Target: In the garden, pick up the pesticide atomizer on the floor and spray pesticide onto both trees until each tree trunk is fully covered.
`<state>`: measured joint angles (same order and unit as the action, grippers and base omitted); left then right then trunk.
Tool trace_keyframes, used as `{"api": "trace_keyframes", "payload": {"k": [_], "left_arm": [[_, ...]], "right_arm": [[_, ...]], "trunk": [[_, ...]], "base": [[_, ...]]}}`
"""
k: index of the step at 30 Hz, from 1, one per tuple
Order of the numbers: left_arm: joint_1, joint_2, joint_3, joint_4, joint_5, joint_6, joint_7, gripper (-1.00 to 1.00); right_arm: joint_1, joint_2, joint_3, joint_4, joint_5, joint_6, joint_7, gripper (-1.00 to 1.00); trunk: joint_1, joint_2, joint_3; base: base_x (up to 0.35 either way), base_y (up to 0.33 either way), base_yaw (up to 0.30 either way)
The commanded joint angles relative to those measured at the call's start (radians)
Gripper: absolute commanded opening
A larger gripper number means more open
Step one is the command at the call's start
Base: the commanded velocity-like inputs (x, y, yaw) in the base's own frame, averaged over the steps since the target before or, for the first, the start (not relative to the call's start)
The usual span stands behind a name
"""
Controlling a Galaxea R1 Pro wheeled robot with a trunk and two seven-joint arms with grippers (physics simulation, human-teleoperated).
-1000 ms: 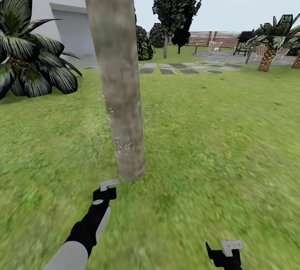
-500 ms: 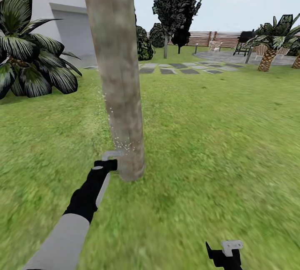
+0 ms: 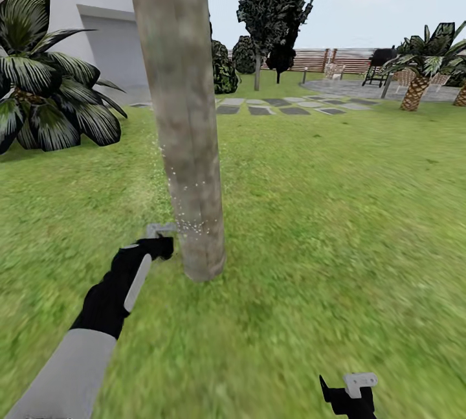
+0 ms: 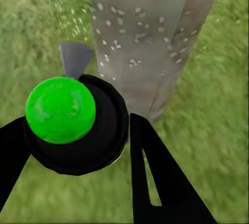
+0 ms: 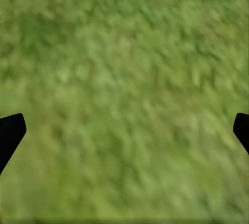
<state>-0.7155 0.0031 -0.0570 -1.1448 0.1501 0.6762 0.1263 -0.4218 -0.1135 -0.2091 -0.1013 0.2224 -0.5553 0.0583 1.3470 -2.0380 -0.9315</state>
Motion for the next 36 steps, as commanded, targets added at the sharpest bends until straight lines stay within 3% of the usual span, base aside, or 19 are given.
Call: {"api": "trace_keyframes", "payload": {"k": [1,3,4,6,7,9,10,11,13,15,17,21,24,28,31,32,36], "left_arm": [[-0.008,-0.03,-0.001,-0.016,-0.006,0.009,-0.002,-1.0],[-0.02,-0.073,-0.012,-0.023,-0.009,0.037,-0.002,-1.0],[-0.036,-0.088,-0.054,-0.025,-0.009,0.052,-0.001,-1.0],[-0.051,-0.094,-0.105,-0.035,-0.006,0.061,0.0,-1.0],[-0.053,-0.09,-0.113,-0.048,-0.006,0.068,0.001,-1.0],[-0.054,-0.074,-0.094,-0.071,-0.007,0.08,0.0,-1.0],[-0.055,-0.056,-0.058,-0.079,-0.005,0.085,-0.002,-1.0],[-0.056,-0.023,-0.013,-0.085,-0.002,0.088,-0.003,-1.0],[-0.061,-0.006,0.001,-0.088,-0.004,0.09,-0.003,-1.0],[-0.064,-0.015,-0.007,-0.093,-0.006,0.112,-0.004,-1.0],[-0.084,-0.037,-0.043,-0.115,-0.005,0.177,-0.002,-1.0],[-0.102,-0.098,-0.067,-0.139,-0.007,0.216,-0.002,-1.0],[-0.103,-0.108,-0.094,-0.142,-0.002,0.229,-0.002,-1.0],[-0.103,-0.084,-0.093,-0.145,-0.005,0.261,-0.002,-1.0],[-0.106,-0.028,-0.075,-0.167,-0.002,0.283,-0.003,-1.0],[-0.105,-0.02,-0.071,-0.179,-0.002,0.307,-0.003,-1.0],[-0.092,-0.025,-0.079,-0.173,-0.004,0.319,-0.005,-1.0]], "right_arm": [[0.0,0.0,0.0,0.0,0.0,0.0,0.0,1.0],[0.0,0.0,0.0,0.0,0.0,0.0,0.0,1.0],[0.0,0.0,0.0,0.0,0.0,0.0,0.0,1.0],[0.0,0.0,0.0,0.0,0.0,0.0,0.0,1.0],[0.0,0.0,0.0,0.0,0.0,0.0,0.0,1.0],[0.0,0.0,0.0,0.0,0.0,0.0,0.0,1.0],[0.0,0.0,0.0,0.0,0.0,0.0,0.0,1.0],[0.0,0.0,0.0,0.0,0.0,0.0,0.0,1.0],[0.0,0.0,0.0,0.0,0.0,0.0,0.0,1.0],[0.0,0.0,0.0,0.0,0.0,0.0,0.0,1.0],[0.0,0.0,0.0,0.0,0.0,0.0,0.0,1.0],[0.0,0.0,0.0,0.0,0.0,0.0,0.0,1.0],[0.0,0.0,0.0,0.0,0.0,0.0,0.0,1.0],[0.0,0.0,0.0,0.0,0.001,0.0,0.0,1.0],[0.0,0.0,0.0,0.0,0.001,0.0,0.0,1.0],[0.0,0.0,0.0,0.0,0.001,0.0,0.0,1.0],[0.0,0.0,0.0,0.0,0.002,0.0,0.0,1.0]], "trunk": [[0.0,0.0,0.0],[0.0,0.0,0.0],[0.0,0.0,0.0],[0.0,0.0,0.0],[0.0,0.0,0.0],[0.0,0.0,0.0],[0.0,0.0,0.0],[0.0,0.0,0.0],[0.0,0.0,0.0],[0.0,0.0,0.0],[0.0,0.0,0.0],[0.0,0.0,0.0],[0.0,0.0,0.0],[0.0,0.0,0.0],[0.0,0.0,0.0],[0.0,0.0,0.0],[0.0,0.0,0.0]], "base": [[0.0,0.0,0.0],[0.0,0.0,0.0],[0.0,0.0,0.0],[0.0,0.0,0.0],[0.0,0.0,0.0],[0.0,0.0,0.0],[0.0,0.0,0.0],[0.0,0.0,0.0],[0.0,0.0,0.0],[0.0,0.0,0.0],[0.0,0.0,0.0],[0.0,0.0,0.0],[0.0,0.0,0.0],[0.0,0.0,0.0],[0.0,0.0,0.0],[0.0,0.0,0.0],[0.0,0.0,0.0]]}}
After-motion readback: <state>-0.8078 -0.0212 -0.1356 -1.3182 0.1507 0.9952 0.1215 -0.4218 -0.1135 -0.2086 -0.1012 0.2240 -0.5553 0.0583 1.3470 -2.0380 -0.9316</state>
